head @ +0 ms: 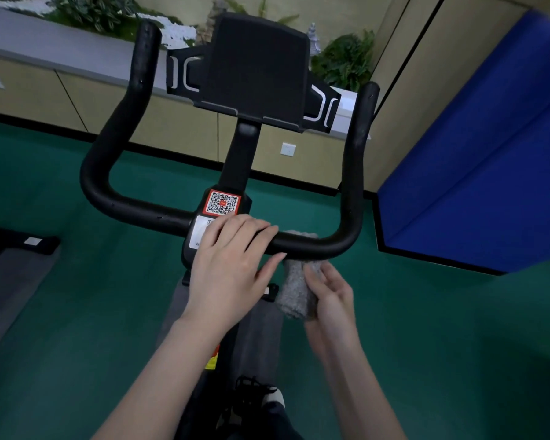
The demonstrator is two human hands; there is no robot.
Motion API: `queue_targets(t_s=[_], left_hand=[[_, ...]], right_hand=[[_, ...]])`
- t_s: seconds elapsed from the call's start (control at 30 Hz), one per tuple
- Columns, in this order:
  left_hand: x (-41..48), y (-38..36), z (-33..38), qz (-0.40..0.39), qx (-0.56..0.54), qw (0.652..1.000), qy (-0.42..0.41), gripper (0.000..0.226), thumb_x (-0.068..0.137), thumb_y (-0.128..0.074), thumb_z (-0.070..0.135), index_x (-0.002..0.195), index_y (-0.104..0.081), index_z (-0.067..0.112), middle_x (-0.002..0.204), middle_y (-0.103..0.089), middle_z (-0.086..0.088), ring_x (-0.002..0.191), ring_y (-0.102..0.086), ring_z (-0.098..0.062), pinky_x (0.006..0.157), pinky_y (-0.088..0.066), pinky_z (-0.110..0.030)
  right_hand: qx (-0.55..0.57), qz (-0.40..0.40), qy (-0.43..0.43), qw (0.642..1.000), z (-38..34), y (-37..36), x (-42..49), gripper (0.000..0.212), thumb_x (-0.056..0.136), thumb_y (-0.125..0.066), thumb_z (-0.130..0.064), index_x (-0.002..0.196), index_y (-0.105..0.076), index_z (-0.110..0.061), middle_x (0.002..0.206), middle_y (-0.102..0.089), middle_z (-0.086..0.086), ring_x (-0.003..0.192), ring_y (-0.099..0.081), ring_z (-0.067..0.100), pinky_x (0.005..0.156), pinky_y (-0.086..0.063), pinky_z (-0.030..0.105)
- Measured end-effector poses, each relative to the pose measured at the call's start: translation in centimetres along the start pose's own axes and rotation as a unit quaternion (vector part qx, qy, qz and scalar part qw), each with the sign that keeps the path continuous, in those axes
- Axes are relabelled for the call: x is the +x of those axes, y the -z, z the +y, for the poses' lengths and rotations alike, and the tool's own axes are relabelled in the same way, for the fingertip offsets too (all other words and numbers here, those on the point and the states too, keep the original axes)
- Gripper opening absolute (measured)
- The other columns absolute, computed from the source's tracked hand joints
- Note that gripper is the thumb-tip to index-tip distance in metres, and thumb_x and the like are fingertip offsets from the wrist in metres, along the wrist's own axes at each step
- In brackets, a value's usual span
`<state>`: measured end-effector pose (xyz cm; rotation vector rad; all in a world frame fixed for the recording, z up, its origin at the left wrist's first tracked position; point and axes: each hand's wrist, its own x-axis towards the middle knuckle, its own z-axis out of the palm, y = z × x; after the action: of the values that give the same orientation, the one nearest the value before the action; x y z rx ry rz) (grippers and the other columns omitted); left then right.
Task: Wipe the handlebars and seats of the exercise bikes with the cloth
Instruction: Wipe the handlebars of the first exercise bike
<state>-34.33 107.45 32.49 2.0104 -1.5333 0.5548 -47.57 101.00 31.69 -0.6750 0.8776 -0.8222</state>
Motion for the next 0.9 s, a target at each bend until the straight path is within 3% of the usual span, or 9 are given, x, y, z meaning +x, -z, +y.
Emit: queue_targets(t_s=[0.1, 0.2, 0.27, 0.37, 0.43, 0.57, 0.63, 0.83, 0.9], left_hand=[[0.0, -0.1, 0.1, 0.009, -0.003, 1.000, 0.004, 0.030, 0.092, -0.058, 0.036, 0.108, -0.069, 0.013, 0.104, -0.067, 0.001, 0.103, -0.058, -0.020, 0.102, -0.036, -0.035], [0.1, -0.1, 0.1, 0.010, -0.010, 1.000, 0.009, 0.030, 0.092, -0.058, 0.036, 0.108, -0.069, 0.013, 0.104, -0.067, 0.002, 0.103, -0.058, -0.020, 0.102, -0.037, -0.034], [0.1, -0.1, 0.1, 0.008, -0.017, 1.000, 0.012, 0.030, 0.091, -0.059, 0.036, 0.108, -0.069, 0.012, 0.103, -0.067, 0.002, 0.103, -0.059, -0.021, 0.101, -0.038, -0.035], [0.1, 0.0, 0.1, 0.005, -0.027, 0.999, 0.018, 0.030, 0.090, -0.062, 0.035, 0.107, -0.069, 0.012, 0.103, -0.067, 0.002, 0.103, -0.059, -0.021, 0.101, -0.037, -0.035], [0.1, 0.1, 0.1, 0.004, -0.031, 0.999, 0.019, 0.029, 0.089, -0.063, 0.034, 0.107, -0.069, 0.012, 0.103, -0.066, 0.001, 0.103, -0.059, -0.022, 0.102, -0.036, -0.035], [0.0, 0.0, 0.1, 0.003, -0.031, 0.999, 0.020, 0.029, 0.089, -0.063, 0.034, 0.107, -0.069, 0.012, 0.102, -0.066, 0.001, 0.103, -0.058, -0.022, 0.102, -0.036, -0.035], [0.0, 0.0, 0.1, 0.002, -0.032, 0.999, 0.019, 0.029, 0.089, -0.063, 0.034, 0.107, -0.068, 0.012, 0.103, -0.066, 0.001, 0.104, -0.058, -0.022, 0.102, -0.035, -0.034], [0.0, 0.0, 0.1, 0.010, -0.040, 0.999, 0.018, 0.029, 0.089, -0.063, 0.034, 0.108, -0.068, 0.012, 0.102, -0.065, 0.002, 0.104, -0.057, -0.021, 0.101, -0.035, -0.034], [0.0, 0.0, 0.1, 0.012, -0.044, 0.999, 0.018, 0.029, 0.089, -0.063, 0.034, 0.107, -0.068, 0.012, 0.102, -0.066, 0.001, 0.103, -0.058, -0.021, 0.101, -0.035, -0.034]], right_hand=[[-0.030, 0.090, 0.031, 0.995, -1.1, 1.2, -0.1, 0.020, 0.091, -0.055, -0.001, 0.108, -0.063, -0.005, 0.102, -0.071, 0.012, 0.089, -0.068, 0.021, 0.073, -0.056, 0.030], [-0.155, 0.172, 0.206, 0.951, -2.9, 2.4, -0.3, 0.022, 0.091, -0.057, -0.005, 0.108, -0.064, -0.018, 0.101, -0.071, -0.002, 0.092, -0.068, 0.012, 0.074, -0.056, 0.022], [-0.314, 0.163, 0.347, 0.868, -4.1, 2.2, -0.4, 0.027, 0.091, -0.057, -0.002, 0.110, -0.062, -0.020, 0.102, -0.067, -0.010, 0.095, -0.065, 0.004, 0.081, -0.050, 0.012], [-0.536, 0.081, 0.447, 0.711, -6.2, 1.5, 0.5, 0.031, 0.088, -0.057, 0.005, 0.117, -0.062, -0.006, 0.100, -0.059, -0.004, 0.087, -0.055, 0.011, 0.077, -0.040, 0.009], [-0.642, 0.009, 0.445, 0.624, -7.8, 0.6, 1.3, 0.032, 0.087, -0.057, 0.007, 0.117, -0.062, -0.003, 0.099, -0.062, 0.001, 0.089, -0.048, 0.015, 0.076, -0.036, 0.016], [-0.769, -0.102, 0.385, 0.500, -9.6, -1.6, 2.2, 0.026, 0.088, -0.058, -0.001, 0.114, -0.063, -0.005, 0.099, -0.067, 0.011, 0.092, -0.054, 0.028, 0.076, -0.044, 0.033], [-0.798, -0.133, 0.342, 0.478, -9.9, -2.9, 2.7, 0.021, 0.091, -0.057, -0.011, 0.111, -0.064, -0.008, 0.099, -0.068, 0.010, 0.095, -0.057, 0.029, 0.079, -0.044, 0.034], [-0.774, -0.159, 0.272, 0.549, -10.0, -4.8, 3.1, 0.019, 0.091, -0.060, -0.025, 0.106, -0.069, -0.016, 0.098, -0.071, 0.005, 0.095, -0.062, 0.027, 0.084, -0.050, 0.037], [-0.789, -0.153, 0.281, 0.524, -10.5, -4.4, 3.2, 0.019, 0.091, -0.060, -0.022, 0.106, -0.070, -0.015, 0.096, -0.071, 0.007, 0.093, -0.062, 0.028, 0.080, -0.049, 0.034]])
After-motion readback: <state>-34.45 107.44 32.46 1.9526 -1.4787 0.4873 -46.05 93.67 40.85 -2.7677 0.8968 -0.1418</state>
